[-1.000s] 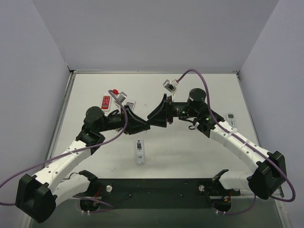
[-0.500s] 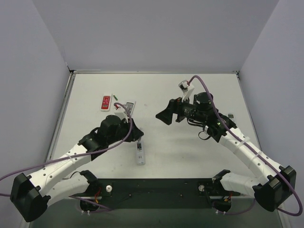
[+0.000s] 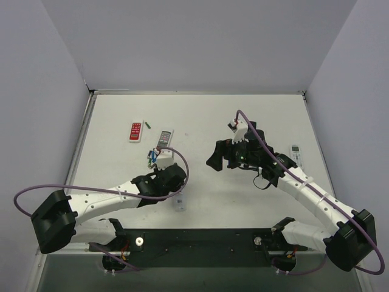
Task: Load the batteries into the remote control
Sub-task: Load the battery cover into the remote control.
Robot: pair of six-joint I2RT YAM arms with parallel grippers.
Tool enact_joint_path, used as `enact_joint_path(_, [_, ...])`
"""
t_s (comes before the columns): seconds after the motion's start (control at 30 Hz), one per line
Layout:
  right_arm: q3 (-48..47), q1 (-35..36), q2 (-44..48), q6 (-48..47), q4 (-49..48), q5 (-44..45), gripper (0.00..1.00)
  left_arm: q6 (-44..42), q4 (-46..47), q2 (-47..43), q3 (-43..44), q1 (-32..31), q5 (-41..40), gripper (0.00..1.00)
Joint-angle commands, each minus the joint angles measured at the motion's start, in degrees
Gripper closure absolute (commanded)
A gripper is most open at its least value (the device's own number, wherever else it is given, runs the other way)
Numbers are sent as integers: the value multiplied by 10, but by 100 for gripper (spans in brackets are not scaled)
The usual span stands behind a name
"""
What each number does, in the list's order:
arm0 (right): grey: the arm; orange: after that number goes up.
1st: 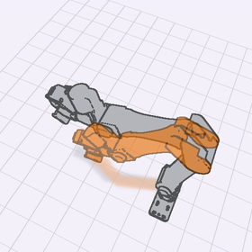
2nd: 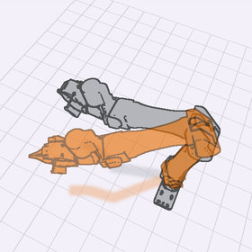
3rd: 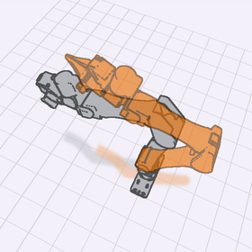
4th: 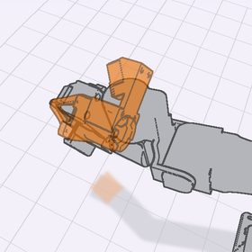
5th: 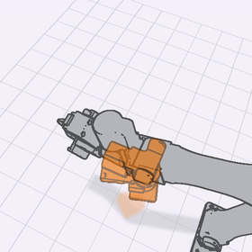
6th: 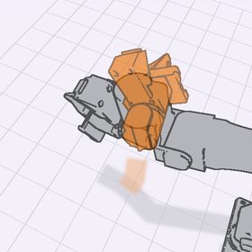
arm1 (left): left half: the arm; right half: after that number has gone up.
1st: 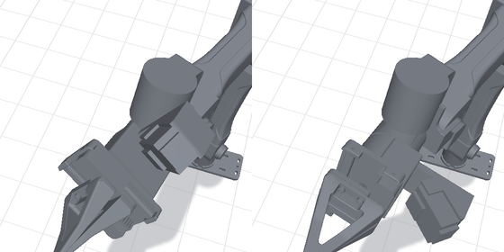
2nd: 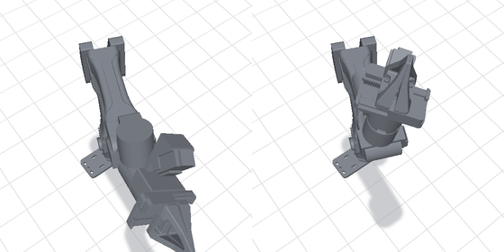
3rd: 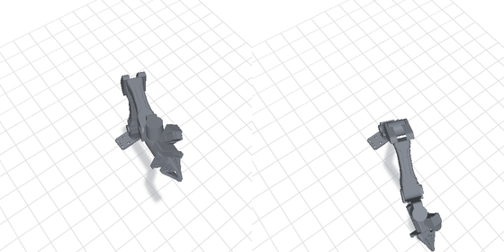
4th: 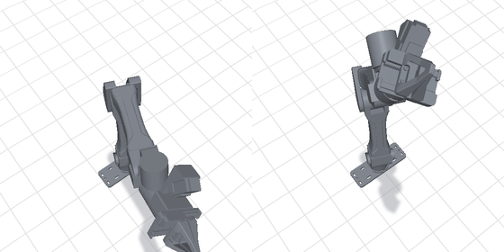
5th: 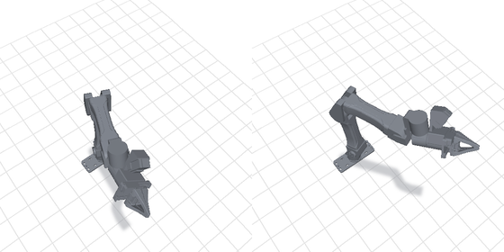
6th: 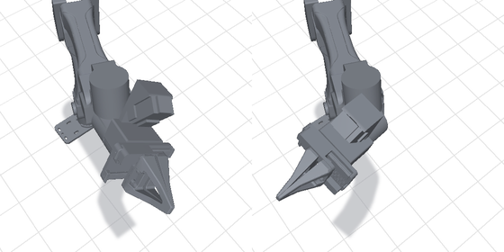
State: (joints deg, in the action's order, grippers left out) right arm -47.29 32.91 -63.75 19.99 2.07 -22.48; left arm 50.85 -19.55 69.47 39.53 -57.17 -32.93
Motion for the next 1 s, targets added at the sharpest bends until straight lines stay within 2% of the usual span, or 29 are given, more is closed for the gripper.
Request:
enact_joint_path(0.0, [5,-6,0,-7,-7,-5,12,47,-4,29,11,-39,-124,100])
enact_joint_path(0.17, [8,-5,-14,-10,-9,-20,13,58,24,62,6,-65,-151,100])
enact_joint_path(0.47, [7,-6,-28,-11,-13,-34,13,107,12,121,20,-91,-184,100])
enact_joint_path(0.97, [13,-6,-31,-3,-16,-44,13,117,35,154,33,-97,-211,100])
